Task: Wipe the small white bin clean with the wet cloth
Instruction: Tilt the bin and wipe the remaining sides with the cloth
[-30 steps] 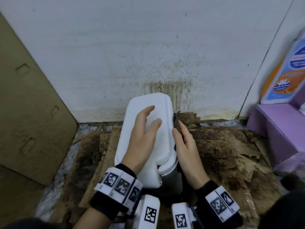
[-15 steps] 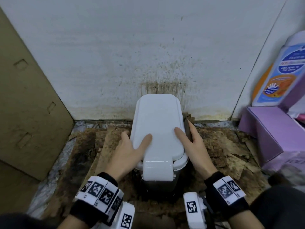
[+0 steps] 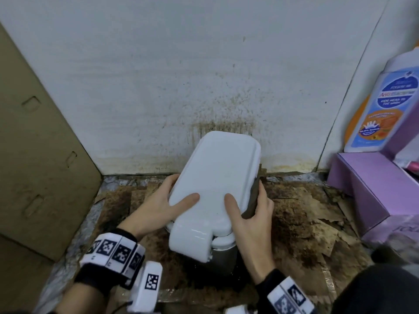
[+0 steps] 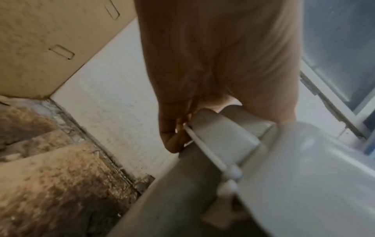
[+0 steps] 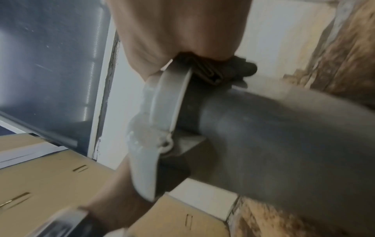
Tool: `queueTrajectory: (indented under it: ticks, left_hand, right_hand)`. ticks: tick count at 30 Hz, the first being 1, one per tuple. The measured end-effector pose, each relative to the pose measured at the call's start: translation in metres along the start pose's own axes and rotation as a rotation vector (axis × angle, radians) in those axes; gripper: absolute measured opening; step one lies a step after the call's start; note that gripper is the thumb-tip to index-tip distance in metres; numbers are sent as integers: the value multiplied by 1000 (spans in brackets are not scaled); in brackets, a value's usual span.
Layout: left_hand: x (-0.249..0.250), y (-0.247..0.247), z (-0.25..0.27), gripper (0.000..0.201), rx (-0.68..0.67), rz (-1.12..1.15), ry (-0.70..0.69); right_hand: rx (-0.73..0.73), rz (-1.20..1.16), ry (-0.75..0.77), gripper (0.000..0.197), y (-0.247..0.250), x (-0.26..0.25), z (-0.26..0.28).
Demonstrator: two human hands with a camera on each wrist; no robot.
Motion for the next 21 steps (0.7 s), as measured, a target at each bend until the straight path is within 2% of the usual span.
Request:
queueTrajectory:
  ticks: [5,10,16,21]
  left_hand:
    - [6,6,-13,77,-56,-75,-16]
    - [1,1,-21,91,23,-78,-5]
    - [-14,-1,-9,75,166,-36,29]
    - [-29,-12,12,102,381,-162,174]
  right_hand:
    - [71,-88,-28,93,-15,10,11]
    - [62,-135,-30,94,-11,15,-2]
    - [29,-105,-29,91,-8,1,-50]
    - [7,12,-43,92,3,-14,-111]
Point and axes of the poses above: each hand's wrist, its own z-axis away from the middle knuckle, its own y-axis out of the back of the hand, x = y × z, the point moved 6 cm from there along -z, towards the middle knuckle, and after that the axes turned 9 degrees about -y, right-handed, at the moved point
